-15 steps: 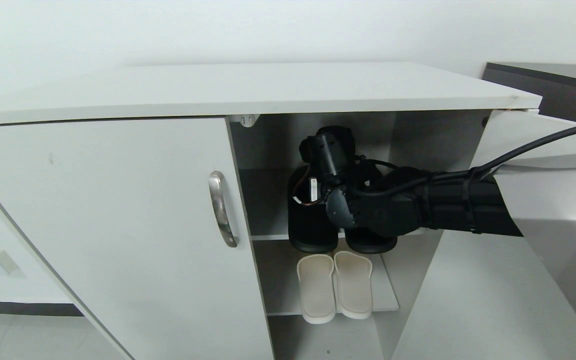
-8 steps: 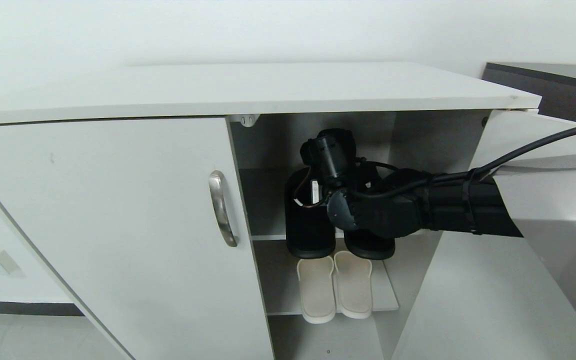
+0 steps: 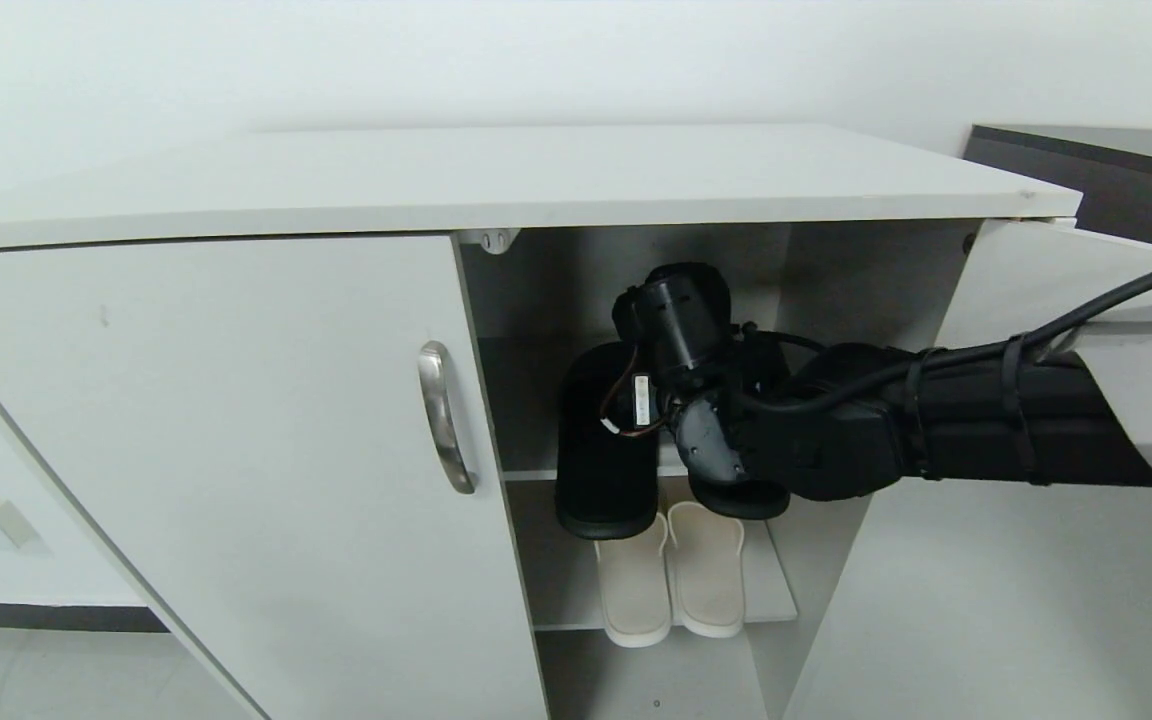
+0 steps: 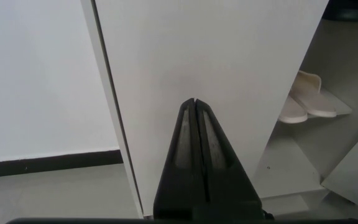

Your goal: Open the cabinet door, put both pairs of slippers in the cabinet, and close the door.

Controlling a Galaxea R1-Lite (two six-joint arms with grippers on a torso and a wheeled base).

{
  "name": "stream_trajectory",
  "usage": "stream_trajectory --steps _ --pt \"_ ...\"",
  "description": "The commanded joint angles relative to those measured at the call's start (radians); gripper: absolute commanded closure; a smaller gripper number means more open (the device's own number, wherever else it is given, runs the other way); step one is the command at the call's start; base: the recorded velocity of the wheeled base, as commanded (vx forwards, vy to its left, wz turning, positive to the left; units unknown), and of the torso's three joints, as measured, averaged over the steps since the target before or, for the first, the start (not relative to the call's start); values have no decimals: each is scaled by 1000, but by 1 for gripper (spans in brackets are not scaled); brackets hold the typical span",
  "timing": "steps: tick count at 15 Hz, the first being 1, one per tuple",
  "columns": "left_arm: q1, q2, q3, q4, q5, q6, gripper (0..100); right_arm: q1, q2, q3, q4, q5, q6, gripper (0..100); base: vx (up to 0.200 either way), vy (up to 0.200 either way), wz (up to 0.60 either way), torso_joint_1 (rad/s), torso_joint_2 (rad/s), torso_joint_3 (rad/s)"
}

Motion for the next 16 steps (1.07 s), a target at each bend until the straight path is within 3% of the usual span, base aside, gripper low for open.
stream_trajectory --steps 1,4,8,14,16 --pt "0 1 0 0 0 0 100 19 -57 58 -27 -8 2 0 0 0 0 0 0 0" --pt "0 1 0 0 0 0 100 39 -95 113 -56 -21 1 0 0 0 0 0 0 0" --pt "0 1 0 0 0 0 100 94 -227 289 -100 -4 2 0 0 0 0 0 0 0" --pt "0 1 0 0 0 1 100 154 -523 663 -275 265 -7 0 0 0 0 0 0 0" --pt "0 1 0 0 0 3 100 154 -571 728 -300 311 -7 0 0 0 0 0 0 0"
